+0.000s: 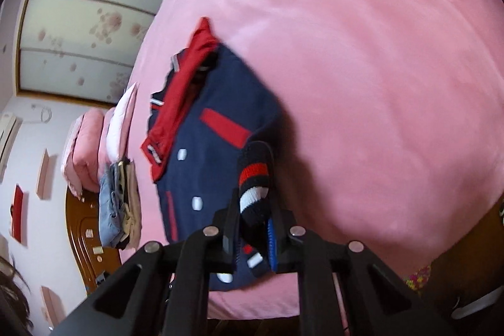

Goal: Fold large clothes

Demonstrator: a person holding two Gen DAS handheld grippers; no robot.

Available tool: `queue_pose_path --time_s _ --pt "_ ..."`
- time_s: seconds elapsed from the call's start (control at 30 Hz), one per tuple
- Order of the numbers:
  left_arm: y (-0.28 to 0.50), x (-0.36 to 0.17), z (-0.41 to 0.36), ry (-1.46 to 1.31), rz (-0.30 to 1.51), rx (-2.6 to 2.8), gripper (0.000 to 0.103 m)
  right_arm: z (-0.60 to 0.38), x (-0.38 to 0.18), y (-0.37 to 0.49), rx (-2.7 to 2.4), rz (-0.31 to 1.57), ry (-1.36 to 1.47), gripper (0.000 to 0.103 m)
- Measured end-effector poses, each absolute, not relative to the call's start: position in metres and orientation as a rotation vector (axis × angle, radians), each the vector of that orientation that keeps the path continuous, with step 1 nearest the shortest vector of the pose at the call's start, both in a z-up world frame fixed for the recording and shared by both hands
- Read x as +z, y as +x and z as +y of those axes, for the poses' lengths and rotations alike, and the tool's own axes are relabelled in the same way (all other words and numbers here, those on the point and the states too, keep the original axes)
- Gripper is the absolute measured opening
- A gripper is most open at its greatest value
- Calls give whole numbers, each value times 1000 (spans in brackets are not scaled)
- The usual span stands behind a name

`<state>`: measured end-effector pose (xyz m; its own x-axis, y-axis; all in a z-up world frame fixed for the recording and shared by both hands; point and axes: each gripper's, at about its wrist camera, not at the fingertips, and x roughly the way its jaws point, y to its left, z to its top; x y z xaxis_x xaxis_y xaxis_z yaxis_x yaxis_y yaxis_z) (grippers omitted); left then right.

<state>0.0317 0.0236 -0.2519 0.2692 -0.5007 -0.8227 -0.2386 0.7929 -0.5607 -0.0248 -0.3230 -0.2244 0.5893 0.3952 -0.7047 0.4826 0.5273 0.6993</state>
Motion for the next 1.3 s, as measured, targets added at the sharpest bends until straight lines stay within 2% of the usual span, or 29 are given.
queue_pose_path --time_s 0.17,0.4,0.6,0.67,0.7,0.73,0.8,0.83,0.87,0.9,0.93,1.07,1.3 --pt "63 -212 15 -747 1237 -242 10 -317 -183 15 24 944 1042 12" --pt "154 -152 21 -772 1096 -346 10 -319 -119 91 60 807 1003 11" --pt "234 -147 31 -728 1108 -313 10 -332 -107 149 -16 763 992 12" --pt "256 -155 31 -721 1148 -294 12 -339 -113 167 -39 769 1031 15" --pt "268 -160 30 -710 1176 -272 15 -341 -116 176 -50 777 1035 17" --pt "280 -165 29 -689 1203 -235 23 -343 -120 189 -71 802 1031 19" --pt "293 -169 32 -639 1207 -178 33 -345 -127 208 -89 827 1026 33" --pt "299 -168 34 -616 1199 -156 46 -348 -128 215 -79 815 1027 39" --pt "302 -168 35 -597 1196 -137 67 -349 -130 217 -69 806 1022 52" --pt "306 -168 35 -573 1199 -113 75 -351 -131 222 -72 805 1003 60" --pt "307 -168 35 -552 1206 -95 79 -353 -133 226 -91 817 974 60" --pt "307 -187 28 -487 1320 -35 79 -359 -153 239 -153 952 867 60" --pt "286 -219 -6 -254 1436 86 79 -346 -207 246 -87 1191 491 60"
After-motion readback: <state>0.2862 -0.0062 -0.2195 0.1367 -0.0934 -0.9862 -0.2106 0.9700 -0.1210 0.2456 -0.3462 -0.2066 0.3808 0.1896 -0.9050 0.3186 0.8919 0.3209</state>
